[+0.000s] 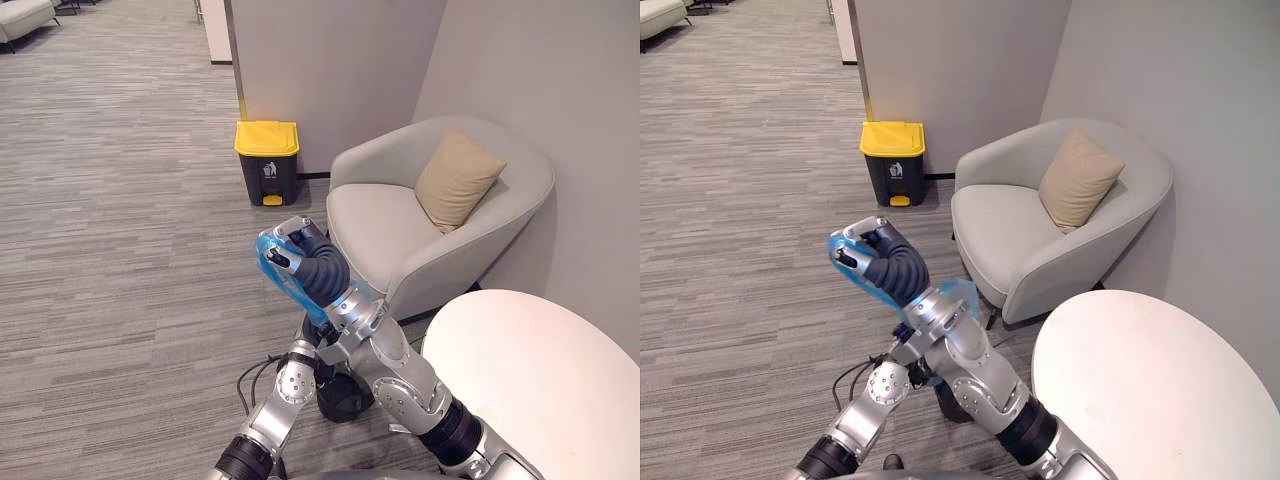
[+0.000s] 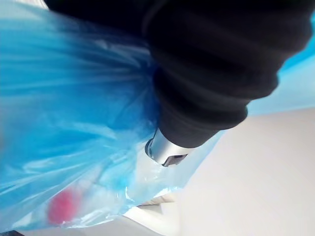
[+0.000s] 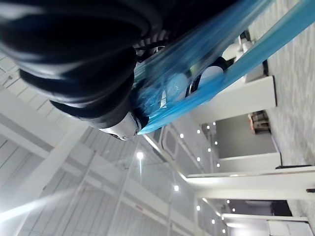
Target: Gather rubbish on tea table into small bin, then transfer packed bag to large trash can.
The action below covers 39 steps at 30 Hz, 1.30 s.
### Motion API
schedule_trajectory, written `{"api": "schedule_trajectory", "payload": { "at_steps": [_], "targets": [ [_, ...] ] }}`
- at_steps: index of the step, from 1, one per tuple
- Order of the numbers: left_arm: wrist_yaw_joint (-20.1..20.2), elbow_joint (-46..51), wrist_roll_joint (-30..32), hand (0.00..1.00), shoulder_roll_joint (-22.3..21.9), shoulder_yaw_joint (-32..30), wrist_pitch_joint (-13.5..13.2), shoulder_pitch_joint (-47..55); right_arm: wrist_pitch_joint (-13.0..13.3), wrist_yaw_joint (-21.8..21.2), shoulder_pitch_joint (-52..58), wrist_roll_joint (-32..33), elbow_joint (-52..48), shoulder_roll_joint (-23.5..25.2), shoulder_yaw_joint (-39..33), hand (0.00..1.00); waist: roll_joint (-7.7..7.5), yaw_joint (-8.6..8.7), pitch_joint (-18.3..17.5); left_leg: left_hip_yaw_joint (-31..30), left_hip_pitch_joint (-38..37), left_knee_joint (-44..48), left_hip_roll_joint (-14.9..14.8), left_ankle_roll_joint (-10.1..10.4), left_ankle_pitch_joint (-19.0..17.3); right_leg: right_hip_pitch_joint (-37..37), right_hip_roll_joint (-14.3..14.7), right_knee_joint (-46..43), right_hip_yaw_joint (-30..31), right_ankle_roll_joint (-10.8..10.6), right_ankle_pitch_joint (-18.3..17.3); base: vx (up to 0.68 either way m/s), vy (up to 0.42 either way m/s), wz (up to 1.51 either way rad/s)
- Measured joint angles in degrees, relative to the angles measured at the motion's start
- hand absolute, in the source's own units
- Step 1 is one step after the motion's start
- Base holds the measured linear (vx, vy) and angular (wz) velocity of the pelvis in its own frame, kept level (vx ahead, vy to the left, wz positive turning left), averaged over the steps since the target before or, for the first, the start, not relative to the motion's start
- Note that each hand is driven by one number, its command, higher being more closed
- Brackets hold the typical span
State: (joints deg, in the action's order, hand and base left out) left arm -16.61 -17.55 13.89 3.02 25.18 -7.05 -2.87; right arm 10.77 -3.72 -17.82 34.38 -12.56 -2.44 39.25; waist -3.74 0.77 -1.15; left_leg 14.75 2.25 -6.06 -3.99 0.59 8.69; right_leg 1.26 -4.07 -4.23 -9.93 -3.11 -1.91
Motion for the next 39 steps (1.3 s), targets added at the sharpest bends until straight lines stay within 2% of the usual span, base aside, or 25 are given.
{"api": "schedule_trajectory", "payload": {
  "at_steps": [3, 4, 10, 18, 26, 29, 32, 33, 39],
  "targets": [
    [0.10, 0.01, -0.95, 1.00, 0.00, -0.04, -0.13, 0.01, 0.01, -0.29, 0.31, -0.33, 0.01, -0.04, -0.07, 1.00, 0.01, 0.06, -0.01, 0.02, -0.01, 0.00, 0.01, 0.01, 0.01, 0.00, 0.00, -0.01, 0.03, 0.00, 0.00, 0.00, 0.000, 0.00],
    [0.21, 0.01, -0.98, 1.00, 0.01, -0.07, -0.12, 0.03, 0.03, -0.51, 0.69, -0.90, 0.01, -0.06, -0.08, 0.00, 0.01, 0.05, -0.01, 0.02, -0.01, 0.00, 0.02, 0.01, 0.01, 0.00, -0.01, 0.00, 0.03, 0.01, -0.01, 0.00, 0.000, 0.00],
    [0.44, 0.42, -2.66, 1.00, 0.02, -1.34, -0.12, 0.94, 0.12, -2.55, 7.20, -7.65, 0.05, -1.10, -2.66, 0.00, 0.02, 0.01, 0.00, 0.02, 0.01, 0.00, 0.06, 0.02, 0.01, -0.02, -0.04, 0.06, 0.03, 0.02, -0.02, 0.00, 0.000, 0.00],
    [1.58, 4.64, -3.16, 1.00, 0.03, -5.70, -0.82, 3.72, 0.43, -2.77, 15.63, -22.35, 0.54, -7.88, -7.85, 0.00, 0.11, 0.03, 0.06, 0.02, 0.12, 0.00, 0.06, 0.02, 0.00, -0.02, -0.03, 0.25, 0.04, 0.04, -0.43, 0.00, 0.000, 0.00],
    [1.61, 5.64, -3.20, 1.00, 0.15, -10.16, -0.99, 4.38, 3.68, -2.51, 18.79, -36.77, 0.58, -15.08, -11.22, 0.00, 0.39, -0.08, 0.24, 0.07, 0.19, 0.00, 0.06, 0.03, -0.01, 0.01, -0.02, 0.38, 0.11, -0.04, -0.40, 0.00, 0.000, 0.00],
    [1.59, 6.46, -3.21, 1.00, 0.45, -11.90, -1.11, 4.75, 4.25, -1.45, 20.04, -39.31, 0.58, -16.17, -12.86, 0.00, 0.62, -0.07, 0.40, 0.07, 0.19, 0.00, 0.06, 0.03, -0.01, 0.01, -0.02, 0.38, 0.12, -0.04, -0.41, 0.00, 0.000, 0.00],
    [1.53, 6.49, -3.21, 1.00, 0.53, -12.46, -1.11, 5.47, 4.60, -0.31, 20.57, -40.77, 0.57, -15.93, -14.45, 0.00, 0.86, -0.03, 0.56, 0.15, 0.17, 0.00, 0.05, 0.03, -0.02, 0.03, -0.01, 0.39, 0.21, -0.04, -0.43, 0.00, 0.000, 0.00],
    [1.53, 6.49, -3.19, 1.00, 0.48, -13.49, -1.11, 6.84, 4.69, 1.30, 21.06, -42.43, 0.57, -15.53, -16.56, 0.00, 1.05, -0.01, 0.69, 0.21, 0.17, 0.00, 0.06, 0.03, -0.03, 0.04, -0.02, 0.46, 0.31, -0.02, -0.44, 0.00, 0.000, 0.00],
    [1.58, 6.53, -3.37, 1.00, 0.46, -18.05, -1.11, 10.56, 5.20, 4.96, 25.53, -43.45, 1.06, -8.58, -25.92, 0.00, 1.45, 0.02, 0.96, 0.21, 0.25, 0.00, 0.08, 0.04, -0.07, 0.03, -0.04, 0.65, 0.31, -0.02, -0.47, 0.00, 0.000, 0.00]
  ]
}}
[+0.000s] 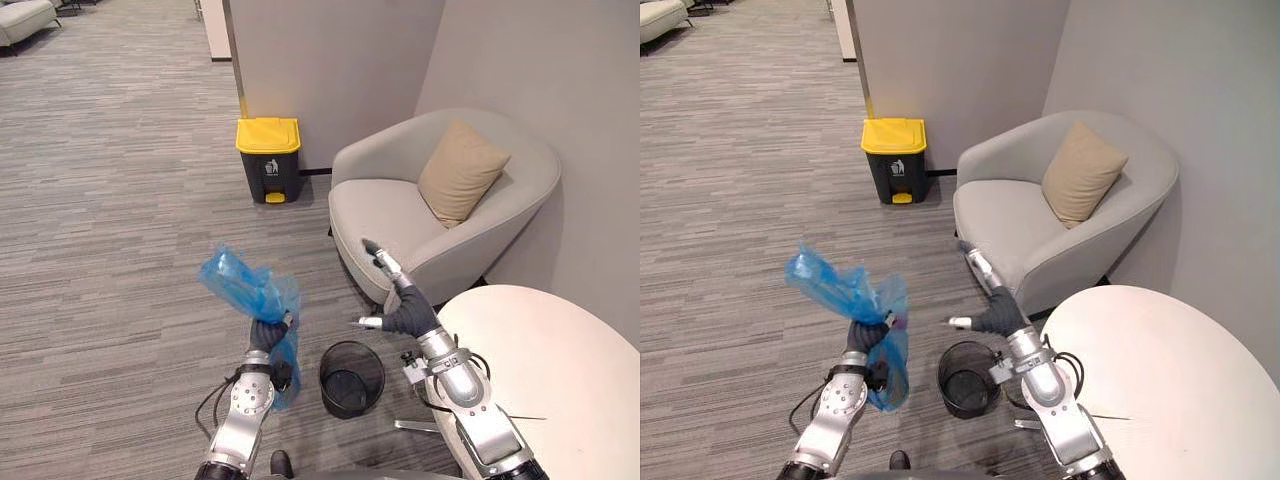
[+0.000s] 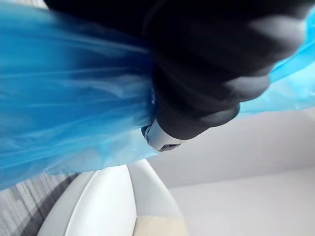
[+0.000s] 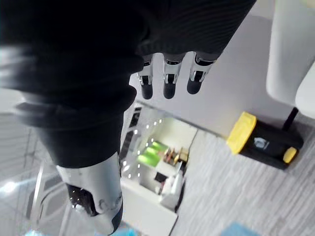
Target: Gather rubbish on tea table into small bin, then transfer packed bag to large trash can.
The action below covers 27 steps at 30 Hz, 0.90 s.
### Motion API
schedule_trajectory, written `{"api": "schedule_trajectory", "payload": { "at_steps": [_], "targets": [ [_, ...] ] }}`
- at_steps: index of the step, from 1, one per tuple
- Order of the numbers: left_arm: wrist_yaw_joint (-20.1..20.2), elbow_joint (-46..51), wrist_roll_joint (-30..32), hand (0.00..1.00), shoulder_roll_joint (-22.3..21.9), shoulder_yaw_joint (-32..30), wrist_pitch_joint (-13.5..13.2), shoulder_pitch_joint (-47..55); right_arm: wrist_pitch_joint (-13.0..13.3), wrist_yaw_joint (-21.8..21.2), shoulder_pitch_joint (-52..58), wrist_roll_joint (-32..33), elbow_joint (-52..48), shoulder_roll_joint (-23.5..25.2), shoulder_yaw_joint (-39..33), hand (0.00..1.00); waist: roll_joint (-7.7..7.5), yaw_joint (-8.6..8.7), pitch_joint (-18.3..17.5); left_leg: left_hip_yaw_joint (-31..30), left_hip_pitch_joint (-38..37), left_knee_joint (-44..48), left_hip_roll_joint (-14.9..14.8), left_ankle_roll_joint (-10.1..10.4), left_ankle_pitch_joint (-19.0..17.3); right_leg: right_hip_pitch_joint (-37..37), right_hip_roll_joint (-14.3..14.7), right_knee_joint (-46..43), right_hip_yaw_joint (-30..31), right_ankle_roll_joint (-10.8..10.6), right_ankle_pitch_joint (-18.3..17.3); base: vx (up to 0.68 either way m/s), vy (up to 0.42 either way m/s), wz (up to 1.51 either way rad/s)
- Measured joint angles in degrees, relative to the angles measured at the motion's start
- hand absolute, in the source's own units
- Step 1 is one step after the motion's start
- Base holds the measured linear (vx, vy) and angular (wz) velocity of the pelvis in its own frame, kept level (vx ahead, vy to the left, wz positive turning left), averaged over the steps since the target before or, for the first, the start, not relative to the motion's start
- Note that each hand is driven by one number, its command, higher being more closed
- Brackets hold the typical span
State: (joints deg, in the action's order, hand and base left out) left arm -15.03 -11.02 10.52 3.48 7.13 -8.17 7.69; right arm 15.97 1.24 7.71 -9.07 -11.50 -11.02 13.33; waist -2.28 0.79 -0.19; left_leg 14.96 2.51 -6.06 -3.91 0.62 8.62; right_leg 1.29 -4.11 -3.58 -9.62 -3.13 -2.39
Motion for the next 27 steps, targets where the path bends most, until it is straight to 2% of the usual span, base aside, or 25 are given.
{"api": "schedule_trajectory", "payload": {
  "at_steps": [6, 10, 13, 20, 27],
  "targets": [
    [1.54, -0.46, -0.95, 1.00, 0.33, -3.56, -0.01, 3.95, -1.03, -0.34, 4.13, 4.67, 11.83, 4.60, -8.33, 0.00, 0.51, 0.00, 0.37, -0.42, 0.54, 0.01, -0.21, 0.45, -0.34, -0.13, -0.10, 0.79, 0.05, 0.07, 0.11, 0.00, 0.001, 0.03],
    [3.88, -5.71, -0.94, 1.00, 0.61, -5.60, -0.09, 4.14, -2.09, -1.42, 3.93, 8.91, 22.75, 7.42, -11.69, 0.00, 0.90, 0.02, 0.65, -0.69, 0.66, 0.02, -0.12, 0.52, -0.54, -0.26, -0.03, 0.96, -0.24, 0.07, 0.09, 0.03, 0.013, 0.04],
    [5.13, -9.75, -0.94, 1.00, 1.15, -5.60, -0.09, 4.17, -3.14, -1.68, 3.88, 10.84, 29.88, 7.86, -11.74, 0.00, 1.28, 0.00, 1.22, -0.92, 0.59, 0.02, -0.10, 0.52, -0.70, -1.04, -0.10, 1.46, -0.58, 0.06, 0.09, 0.05, 0.001, 0.05],
    [6.45, -18.40, -1.38, 1.00, 1.35, -7.80, -0.29, 4.68, -3.66, -2.73, 3.19, 11.31, 43.02, 8.45, -11.66, 0.00, 1.58, -0.11, 2.32, -1.46, -0.58, 0.02, 0.10, 0.48, -1.07, -2.38, -0.14, 1.73, -1.25, -0.25, 0.05, 0.06, -0.004, 0.05],
    [8.52, -22.33, -2.43, 1.00, 1.31, -7.85, -0.46, 5.28, -4.08, -2.60, 2.71, 11.22, 47.10, 8.42, -11.72, 0.00, 1.76, -0.16, 3.45, -1.57, -1.36, 0.02, 0.39, 0.74, -1.51, -3.21, -0.26, 1.69, -1.40, -0.23, -0.53, 0.03, 0.002, 0.01]
  ]
}}
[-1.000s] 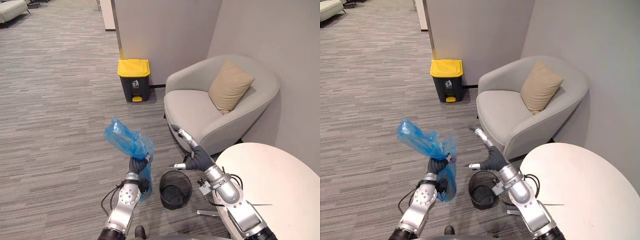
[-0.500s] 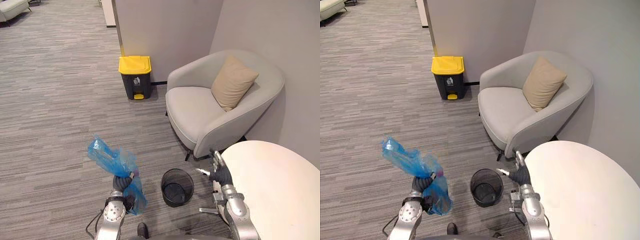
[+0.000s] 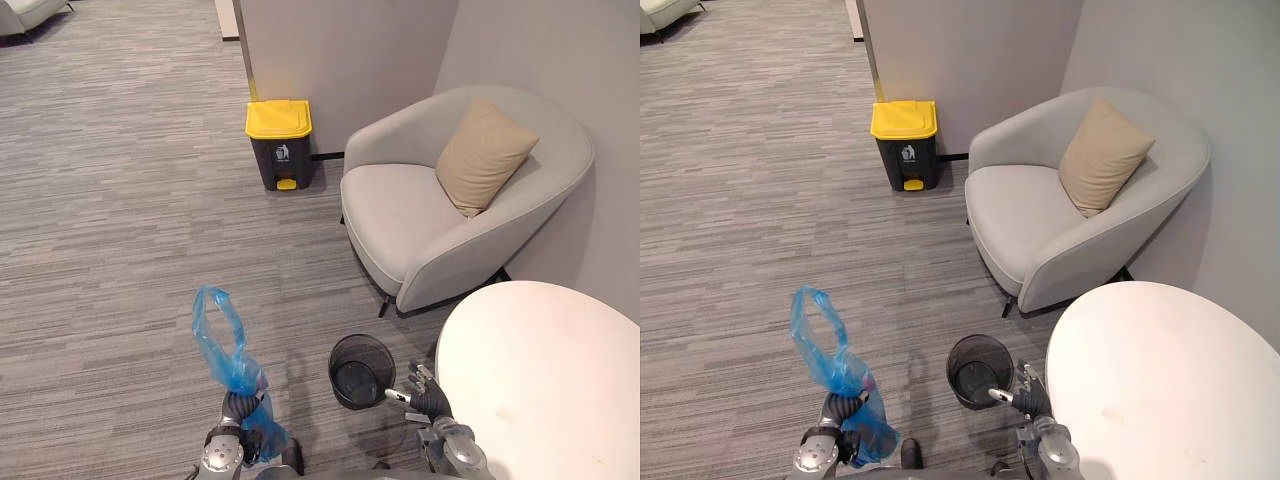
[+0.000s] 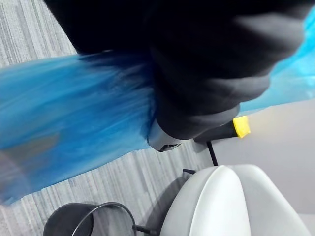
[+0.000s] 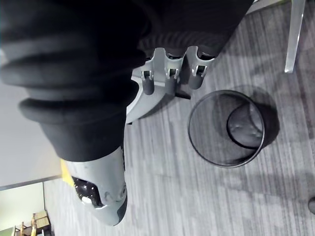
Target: Gather rubbish on tea table into small bin, then transfer packed bag to large trash can.
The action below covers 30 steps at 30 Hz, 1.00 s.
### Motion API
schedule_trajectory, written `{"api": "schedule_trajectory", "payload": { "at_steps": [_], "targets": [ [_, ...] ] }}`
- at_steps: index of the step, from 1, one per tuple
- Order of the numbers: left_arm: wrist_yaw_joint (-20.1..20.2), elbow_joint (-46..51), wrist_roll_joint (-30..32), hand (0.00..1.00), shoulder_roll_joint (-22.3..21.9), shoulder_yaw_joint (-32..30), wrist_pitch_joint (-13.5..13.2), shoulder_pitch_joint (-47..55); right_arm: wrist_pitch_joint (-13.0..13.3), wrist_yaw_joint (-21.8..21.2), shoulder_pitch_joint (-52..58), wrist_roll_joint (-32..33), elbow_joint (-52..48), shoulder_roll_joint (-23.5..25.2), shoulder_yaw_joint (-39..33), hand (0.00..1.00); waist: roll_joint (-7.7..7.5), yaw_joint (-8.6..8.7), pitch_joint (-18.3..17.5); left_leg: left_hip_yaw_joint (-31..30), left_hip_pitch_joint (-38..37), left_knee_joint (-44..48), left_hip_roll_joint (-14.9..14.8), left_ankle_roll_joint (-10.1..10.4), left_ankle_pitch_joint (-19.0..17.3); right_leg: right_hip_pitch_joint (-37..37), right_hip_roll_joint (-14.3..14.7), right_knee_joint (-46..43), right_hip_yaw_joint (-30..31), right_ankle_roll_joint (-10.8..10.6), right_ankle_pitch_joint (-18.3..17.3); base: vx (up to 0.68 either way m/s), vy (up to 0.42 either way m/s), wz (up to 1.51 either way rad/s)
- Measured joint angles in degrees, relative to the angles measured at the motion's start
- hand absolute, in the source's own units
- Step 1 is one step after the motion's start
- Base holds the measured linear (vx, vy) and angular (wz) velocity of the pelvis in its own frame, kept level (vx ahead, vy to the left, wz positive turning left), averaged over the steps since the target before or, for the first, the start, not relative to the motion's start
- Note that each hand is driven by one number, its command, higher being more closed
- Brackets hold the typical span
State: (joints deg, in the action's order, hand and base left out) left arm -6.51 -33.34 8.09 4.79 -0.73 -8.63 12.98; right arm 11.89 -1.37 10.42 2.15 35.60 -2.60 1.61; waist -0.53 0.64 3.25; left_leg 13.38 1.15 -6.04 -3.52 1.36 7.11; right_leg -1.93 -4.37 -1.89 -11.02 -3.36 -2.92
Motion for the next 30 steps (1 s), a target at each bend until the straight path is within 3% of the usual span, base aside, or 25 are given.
{"api": "schedule_trajectory", "payload": {
  "at_steps": [10, 15, 18, 19, 20, 22, 24, 25, 27, 28, 29, 30],
  "targets": [
    [1.50, -0.98, -1.09, 1.00, -0.05, 0.00, -0.39, 2.16, -1.04, 1.18, -0.88, -1.59, 1.32, -0.26, -0.07, 0.00, 0.01, -0.01, 0.92, 0.40, -1.06, 0.03, 0.30, 0.01, -0.51, -0.61, -0.53, -0.71, 0.24, -0.19, -0.84, 0.02, 0.007, -0.01],
    [1.51, -0.09, -1.46, 1.00, 0.18, -0.12, -0.75, 1.98, -1.07, 2.68, -4.91, -5.05, -1.64, -0.72, 0.03, 0.00, 0.27, -0.70, 3.51, 3.26, 0.86, 0.50, 0.28, -0.37, -0.38, 4.50, -0.71, -5.17, 3.36, -0.38, -0.94, -0.01, 0.040, -0.29],
    [1.54, 2.66, -2.93, 1.00, 1.20, -0.20, -0.76, -0.23, -1.07, 3.95, -6.31, -6.36, -5.09, -1.42, 0.01, 0.00, -0.05, -0.63, 5.81, 2.37, 5.40, 6.47, -0.27, -2.02, -2.64, 8.31, -2.05, -10.47, 3.46, -1.36, -1.67, -0.03, 0.037, 0.15],
    [1.53, 3.50, -3.03, 1.00, 1.26, -0.54, -0.78, -0.64, -1.02, 4.31, -6.15, -6.63, -5.66, -1.54, 0.04, 0.00, 0.05, -0.59, 5.98, 1.92, 6.06, 7.59, -0.44, -2.63, -3.42, 8.52, -2.03, -12.20, 3.53, -1.96, -2.42, -0.03, 0.028, 0.47],
    [1.51, 4.45, -3.09, 1.00, 1.25, -1.32, -0.90, -0.72, -1.01, 4.85, -6.16, -6.89, -5.82, -1.57, 0.47, 0.00, 0.01, -0.38, 6.22, 1.16, 6.49, 9.08, -0.34, -3.23, -4.14, 10.14, -3.30, -20.54, 3.66, -1.03, -6.35, -0.02, 0.008, 0.53],
    [1.49, 4.92, -3.41, 1.00, 1.90, -1.83, -1.26, -0.45, -0.95, 5.01, -6.00, -7.23, -5.86, -1.68, 1.53, 0.00, -0.33, 0.00, 6.36, -1.83, 7.72, 12.16, 0.21, -2.92, -5.08, 10.21, -4.43, -32.30, 3.73, -1.82, -9.96, 0.00, -0.061, 0.76],
    [1.50, 5.92, -3.46, 1.00, 2.30, -2.14, -1.26, 0.07, -0.94, 5.02, -6.09, -7.31, -6.16, -1.72, 2.48, 0.00, -1.55, -0.71, 5.89, -3.28, 10.28, 14.61, 0.38, -2.87, -5.05, 10.12, -4.63, -34.74, 4.78, -2.49, -11.51, -0.05, -0.138, 0.58],
    [1.46, 6.50, -3.47, 1.00, 2.67, -2.36, -1.27, 0.08, -0.91, 5.13, -6.08, -7.44, -7.23, -1.99, 2.63, 0.00, -1.99, -1.67, 5.91, -4.44, 12.78, 16.29, 0.55, -1.59, -4.08, 10.02, -4.04, -32.19, 4.88, -2.12, -13.36, -0.08, -0.179, 0.44],
    [1.47, 7.34, -3.49, 1.00, 1.47, -2.73, -1.28, 0.90, -0.92, 5.30, -6.44, -7.56, -7.60, -2.93, 2.64, 0.00, -1.45, -2.34, 5.97, -5.52, 14.43, 15.13, 0.11, -0.74, -1.67, 8.45, -2.45, -25.60, 4.79, -0.49, -15.20, -0.10, -0.176, 0.26],
    [1.45, 7.80, -3.50, 1.00, 0.43, -2.70, -1.30, 1.54, -0.85, 5.90, -6.82, -7.55, -7.93, -3.48, 2.60, 0.00, -0.72, -3.13, 6.44, -5.75, 15.49, 14.00, -0.68, -0.05, 0.02, 7.96, -1.28, -21.77, 4.58, 0.88, -16.18, -0.18, -0.168, 0.16],
    [1.40, 8.31, -3.52, 1.00, -0.53, -2.32, -1.29, 1.66, -0.85, 6.39, -7.12, -7.54, -7.93, -4.22, 2.53, 0.00, 1.01, -2.91, 7.47, -7.41, 16.37, 12.92, -1.72, 0.60, 1.75, 8.30, 0.26, -21.23, 3.23, 1.53, -15.41, -0.27, -0.189, 0.28],
    [1.39, 8.59, -3.54, 1.00, -0.63, -1.65, -1.29, 1.61, -0.89, 6.56, -6.99, -7.53, -7.92, -4.59, 2.45, 0.00, 1.66, -2.82, 7.80, -8.49, 16.57, 11.73, -2.08, 1.10, 3.08, 8.70, 0.93, -21.42, 2.33, 1.95, -15.17, -0.26, -0.159, 0.47]
  ]
}}
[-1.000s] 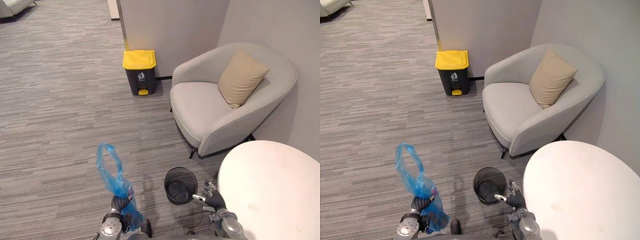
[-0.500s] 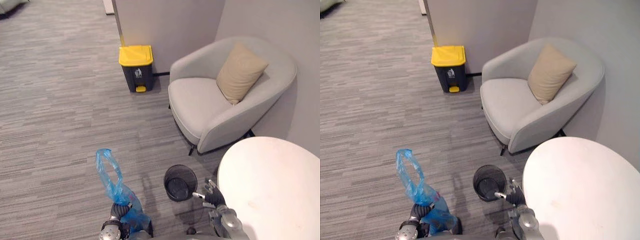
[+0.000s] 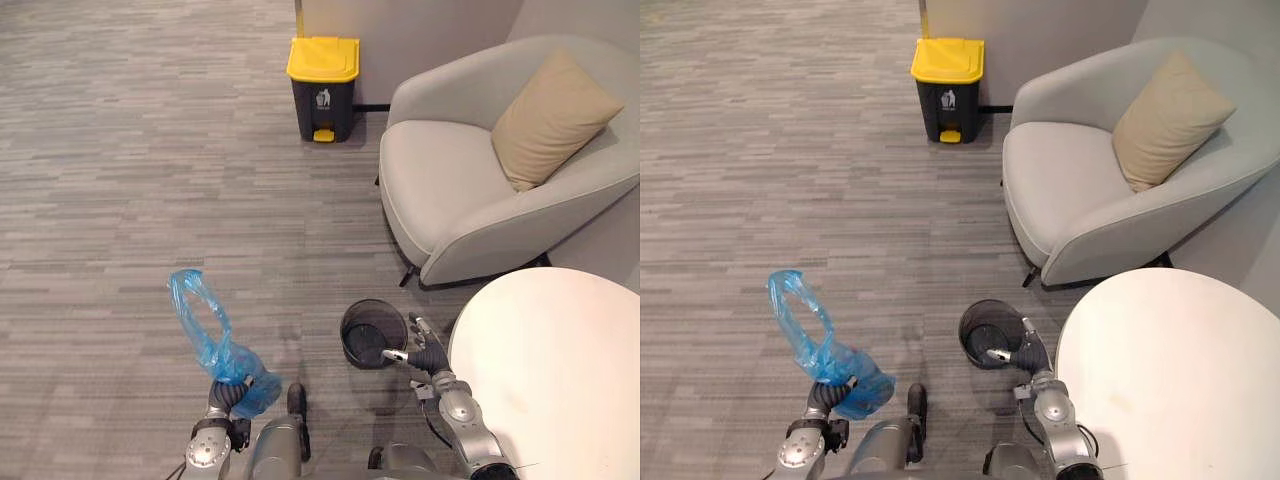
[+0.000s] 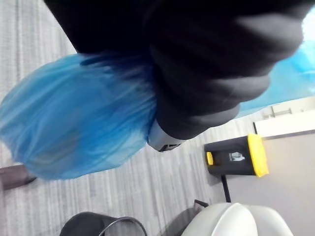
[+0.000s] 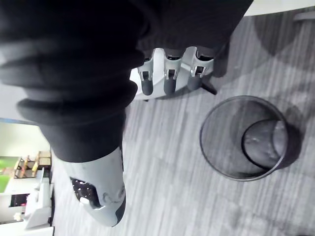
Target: Gather rubbish on tea table into small bin, then transfer packed bag to large trash can.
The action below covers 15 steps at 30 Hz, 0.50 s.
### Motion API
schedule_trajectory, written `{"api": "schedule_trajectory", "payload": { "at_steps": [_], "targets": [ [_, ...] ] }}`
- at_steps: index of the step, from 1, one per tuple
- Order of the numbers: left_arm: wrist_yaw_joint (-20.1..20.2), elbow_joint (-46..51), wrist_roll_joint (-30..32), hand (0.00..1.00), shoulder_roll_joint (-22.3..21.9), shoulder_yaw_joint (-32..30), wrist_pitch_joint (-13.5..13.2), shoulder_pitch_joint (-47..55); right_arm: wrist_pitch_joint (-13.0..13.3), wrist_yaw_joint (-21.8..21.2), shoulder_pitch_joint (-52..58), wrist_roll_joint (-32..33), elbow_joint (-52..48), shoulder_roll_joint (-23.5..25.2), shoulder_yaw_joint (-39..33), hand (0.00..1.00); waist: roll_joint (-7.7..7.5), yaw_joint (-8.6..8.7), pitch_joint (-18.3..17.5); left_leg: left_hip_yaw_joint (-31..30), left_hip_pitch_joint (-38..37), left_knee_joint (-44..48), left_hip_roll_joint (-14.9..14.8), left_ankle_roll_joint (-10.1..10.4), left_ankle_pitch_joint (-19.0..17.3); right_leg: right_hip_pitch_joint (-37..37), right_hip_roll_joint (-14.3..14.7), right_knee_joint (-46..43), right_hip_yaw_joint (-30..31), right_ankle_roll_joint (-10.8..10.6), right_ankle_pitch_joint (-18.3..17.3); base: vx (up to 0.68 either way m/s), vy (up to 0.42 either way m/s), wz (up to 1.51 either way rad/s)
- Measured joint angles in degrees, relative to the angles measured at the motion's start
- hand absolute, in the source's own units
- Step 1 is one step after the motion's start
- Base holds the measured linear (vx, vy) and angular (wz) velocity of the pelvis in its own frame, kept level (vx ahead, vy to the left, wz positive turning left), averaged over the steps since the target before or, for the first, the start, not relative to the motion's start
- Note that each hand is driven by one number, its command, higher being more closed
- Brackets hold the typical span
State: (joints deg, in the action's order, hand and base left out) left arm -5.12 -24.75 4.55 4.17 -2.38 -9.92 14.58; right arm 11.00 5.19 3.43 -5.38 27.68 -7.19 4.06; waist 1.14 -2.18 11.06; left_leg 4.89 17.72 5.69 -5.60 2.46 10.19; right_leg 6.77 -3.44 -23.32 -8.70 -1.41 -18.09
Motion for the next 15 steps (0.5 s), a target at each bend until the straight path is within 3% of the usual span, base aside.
{"api": "schedule_trajectory", "payload": {
  "at_steps": [2, 3, 4, 6, 8, 9, 12, 13, 15],
  "targets": [
    [-0.11, 1.74, -0.10, 1.00, -0.14, 0.98, 0.00, 0.16, -0.07, 0.41, 0.74, 0.00, 0.02, -0.73, -0.25, 0.00, 1.17, 0.06, 0.30, -1.02, 0.30, -3.80, -1.37, 1.80, 0.48, 1.48, 1.53, -0.76, -2.16, 1.58, 0.95, -0.27, -0.149, 0.50],
    [-0.19, 1.72, -0.51, 1.00, 0.38, 1.69, -0.01, -0.83, -0.15, 0.99, 1.24, 0.01, 0.04, -0.49, -0.89, 0.00, 0.70, 0.23, 0.42, 1.20, 1.83, -3.19, -1.50, 3.45, -5.44, 1.63, 1.13, 1.67, -4.73, 2.91, 2.36, -0.31, -0.134, 0.98],
    [-0.05, 1.86, -0.50, 1.00, 0.63, 2.33, -0.02, -2.27, -0.17, 1.25, 1.21, 0.03, -0.12, 0.23, -2.16, 0.00, -0.45, 1.41, 1.20, 4.58, 4.80, 3.76, -1.53, 1.10, -6.59, 1.83, -0.90, 2.70, -7.73, 3.55, 3.23, -0.24, -0.091, 1.13],
    [-0.05, 1.90, -0.51, 1.00, 0.58, 2.73, -0.02, -2.15, -0.17, 1.69, 1.89, 0.18, -0.17, -0.01, -3.57, 0.00, -0.84, 2.33, 1.25, 7.66, 4.82, 14.76, -1.72, -1.42, -8.90, 1.53, -2.79, 2.95, -10.32, 3.86, 3.69, -0.18, -0.068, 0.99],
    [0.00, 1.87, -0.51, 1.00, 0.61, 3.16, -0.02, -1.86, -0.17, 2.34, 3.13, 0.22, -0.09, -0.74, -3.99, 0.00, 0.28, 3.05, 0.46, 10.27, 0.76, 19.38, -3.87, -1.16, -13.26, 0.52, -2.90, 4.85, -13.73, 3.74, 4.54, -0.11, 0.000, 0.96],
    [-0.03, 1.68, -0.52, 1.00, 0.69, 3.44, -0.05, -2.63, -0.17, 2.40, 3.31, 0.23, 0.17, -0.57, -4.74, 0.00, 0.74, 3.28, 0.17, 12.72, -3.33, 16.82, -4.52, -0.44, -16.48, 0.47, -3.01, 5.82, -15.71, 3.38, 5.55, -0.05, 0.042, 0.79],
    [0.01, 0.54, -0.51, 1.00, 1.04, 4.27, -0.06, -4.05, -0.21, 2.34, 3.24, 0.25, 0.63, 0.26, -6.37, 0.00, 1.49, 3.80, -0.31, 14.45, -8.10, 6.54, -3.66, 0.74, -15.69, -0.56, -2.54, 8.82, -18.31, 2.57, 7.68, -0.03, 0.058, 0.56],
    [0.08, -0.72, -0.50, 1.00, 1.49, 4.62, 0.03, -4.60, -0.24, 2.32, 3.01, 0.24, 1.05, 1.40, -6.77, 0.00, 0.53, 3.71, -0.44, 14.09, -9.40, 3.69, -2.74, 0.78, -13.76, -1.87, -2.52, 11.07, -19.07, 2.32, 9.72, -0.02, 0.113, 0.28],
    [0.12, -0.74, -0.46, 1.00, 2.02, 4.60, 0.05, -3.54, -0.21, 2.31, 3.44, 0.24, 1.34, 2.38, -7.05, 0.00, -0.60, 3.85, -1.16, 14.05, -11.17, 2.46, -1.70, 0.66, -13.49, -4.31, -2.70, 13.64, -19.25, 1.28, 10.76, 0.00, 0.128, 0.13]
  ]
}}
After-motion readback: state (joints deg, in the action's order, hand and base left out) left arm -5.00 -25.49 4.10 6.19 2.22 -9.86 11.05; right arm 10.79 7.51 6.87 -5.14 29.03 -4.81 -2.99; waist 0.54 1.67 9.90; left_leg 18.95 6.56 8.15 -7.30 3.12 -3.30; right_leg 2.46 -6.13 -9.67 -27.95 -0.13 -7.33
